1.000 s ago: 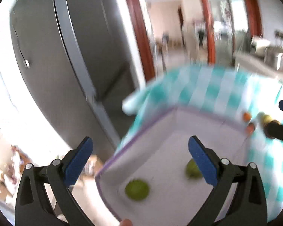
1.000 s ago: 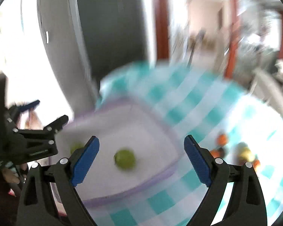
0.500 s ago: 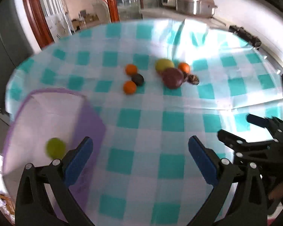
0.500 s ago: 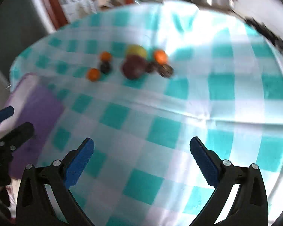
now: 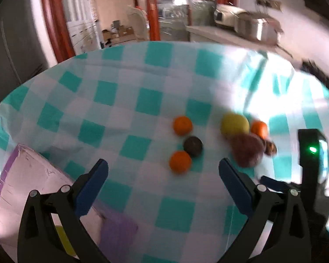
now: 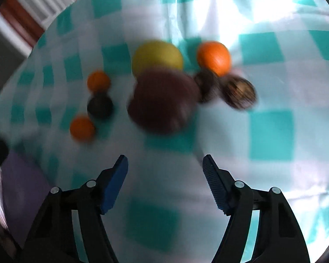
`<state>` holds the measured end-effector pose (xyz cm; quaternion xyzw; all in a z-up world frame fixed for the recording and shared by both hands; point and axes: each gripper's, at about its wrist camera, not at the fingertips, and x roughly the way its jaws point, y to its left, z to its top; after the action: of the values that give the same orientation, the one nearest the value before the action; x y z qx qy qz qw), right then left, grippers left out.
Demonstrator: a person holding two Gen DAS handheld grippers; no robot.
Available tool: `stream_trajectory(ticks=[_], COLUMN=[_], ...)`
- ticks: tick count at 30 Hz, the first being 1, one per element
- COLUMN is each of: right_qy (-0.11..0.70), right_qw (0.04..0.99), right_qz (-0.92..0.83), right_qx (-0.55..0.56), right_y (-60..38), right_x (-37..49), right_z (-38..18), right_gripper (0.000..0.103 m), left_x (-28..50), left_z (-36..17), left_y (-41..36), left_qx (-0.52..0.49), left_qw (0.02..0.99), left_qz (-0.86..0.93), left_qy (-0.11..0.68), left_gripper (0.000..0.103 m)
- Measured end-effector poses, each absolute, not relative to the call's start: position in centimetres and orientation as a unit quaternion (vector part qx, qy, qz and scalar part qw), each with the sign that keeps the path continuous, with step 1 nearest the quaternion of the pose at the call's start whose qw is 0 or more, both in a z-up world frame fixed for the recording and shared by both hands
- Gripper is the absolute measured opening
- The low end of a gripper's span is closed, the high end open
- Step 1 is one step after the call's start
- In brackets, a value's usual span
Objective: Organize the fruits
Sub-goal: 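Grasp the red-brown apple with right gripper while left gripper grasps a tangerine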
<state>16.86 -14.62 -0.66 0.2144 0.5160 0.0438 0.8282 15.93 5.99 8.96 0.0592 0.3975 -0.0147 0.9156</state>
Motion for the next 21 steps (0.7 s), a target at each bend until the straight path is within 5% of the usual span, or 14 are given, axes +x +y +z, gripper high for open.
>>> stream_trajectory(ticks=[5, 11, 21], right_qy=[0.502, 0.507, 0.521], right_qw=[0.827, 0.824, 0.813], right_qz=[0.016, 0.039, 0.023], right_qx=[0.253, 0.249, 0.259], right_y=[-14.5, -15.9, -21.9], right_x=[20.2, 20.7, 13.0], right_z=[-1.1, -1.2, -1.0], right_gripper=[0.072, 0.060, 0.060], left_x=[16.2, 16.5, 18.5], left_z=[7.9, 4.0, 3.6], left_y=[5.5, 2.6, -1.3], left_qx=[0.074, 0.108, 0.217], left_qw=[0.910, 0.891, 0.921], left_qz=[-0.042, -0.084, -0.010], left_qy=[0.406, 0.433, 0.323], left_gripper=[0.101, 0.101, 0.095])
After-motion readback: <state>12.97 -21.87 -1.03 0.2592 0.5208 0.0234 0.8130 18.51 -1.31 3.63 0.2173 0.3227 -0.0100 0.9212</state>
